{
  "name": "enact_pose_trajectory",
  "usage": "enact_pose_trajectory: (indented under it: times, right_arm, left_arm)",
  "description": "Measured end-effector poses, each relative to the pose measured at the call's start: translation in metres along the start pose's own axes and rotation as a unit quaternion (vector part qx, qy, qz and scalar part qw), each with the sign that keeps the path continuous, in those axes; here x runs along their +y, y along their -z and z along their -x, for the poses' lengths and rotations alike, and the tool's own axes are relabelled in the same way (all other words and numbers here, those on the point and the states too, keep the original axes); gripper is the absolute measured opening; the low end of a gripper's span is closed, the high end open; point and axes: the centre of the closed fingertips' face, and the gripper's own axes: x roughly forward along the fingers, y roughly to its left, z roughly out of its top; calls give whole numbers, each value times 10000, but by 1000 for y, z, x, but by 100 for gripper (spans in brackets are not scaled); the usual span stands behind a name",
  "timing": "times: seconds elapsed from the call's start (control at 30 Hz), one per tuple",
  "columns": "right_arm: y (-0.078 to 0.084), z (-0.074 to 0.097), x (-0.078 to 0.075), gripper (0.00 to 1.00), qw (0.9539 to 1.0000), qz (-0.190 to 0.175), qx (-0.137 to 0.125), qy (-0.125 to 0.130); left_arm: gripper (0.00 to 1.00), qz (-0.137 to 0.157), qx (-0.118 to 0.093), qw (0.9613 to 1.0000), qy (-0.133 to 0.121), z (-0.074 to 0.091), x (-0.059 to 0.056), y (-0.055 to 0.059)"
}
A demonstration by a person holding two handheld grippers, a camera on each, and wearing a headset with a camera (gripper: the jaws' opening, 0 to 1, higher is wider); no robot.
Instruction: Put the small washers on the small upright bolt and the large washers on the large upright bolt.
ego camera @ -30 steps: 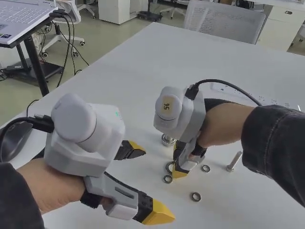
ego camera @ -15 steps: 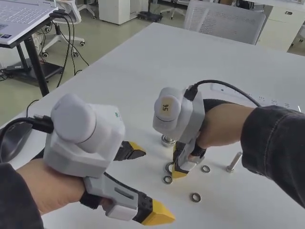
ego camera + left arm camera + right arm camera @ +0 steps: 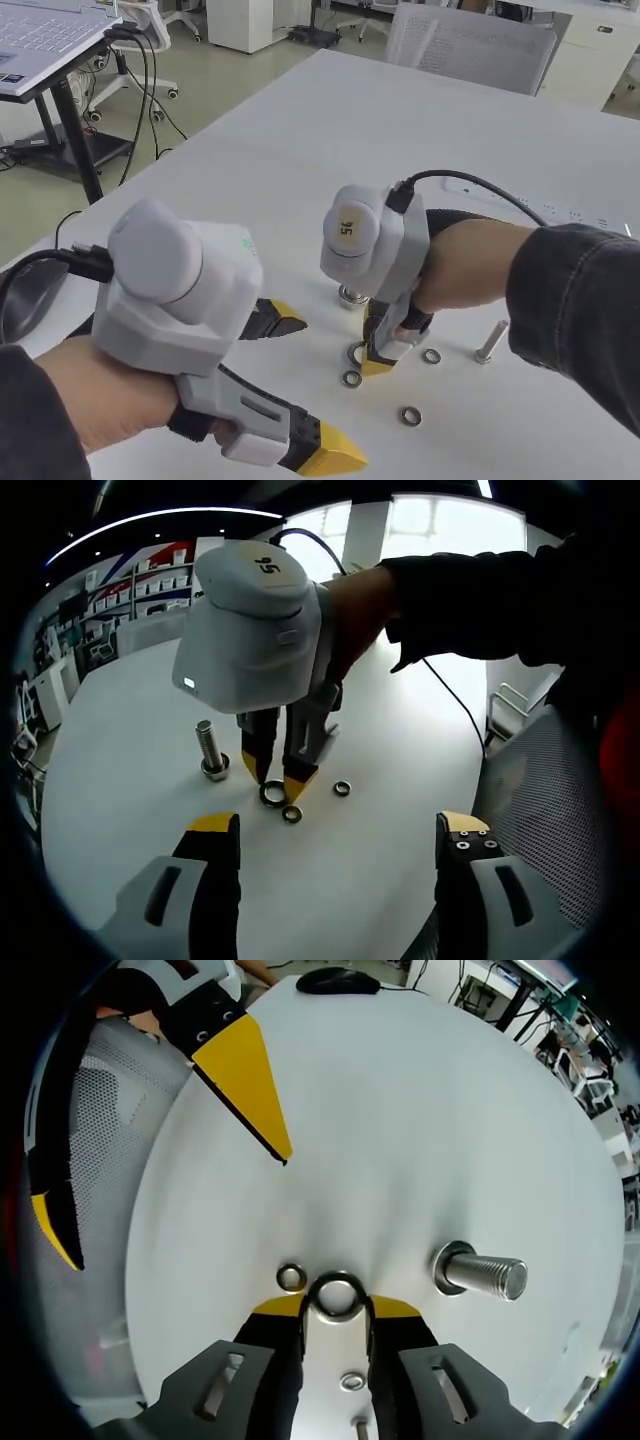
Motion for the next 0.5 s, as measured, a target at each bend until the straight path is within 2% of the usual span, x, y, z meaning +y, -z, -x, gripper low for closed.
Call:
enact_pose_trajectory:
  times: [0.5]
  right_arm:
    - [6, 12, -2, 24, 9999, -96, 31, 69]
  left_arm:
    - [79, -32, 11, 10000, 18, 0, -1, 0]
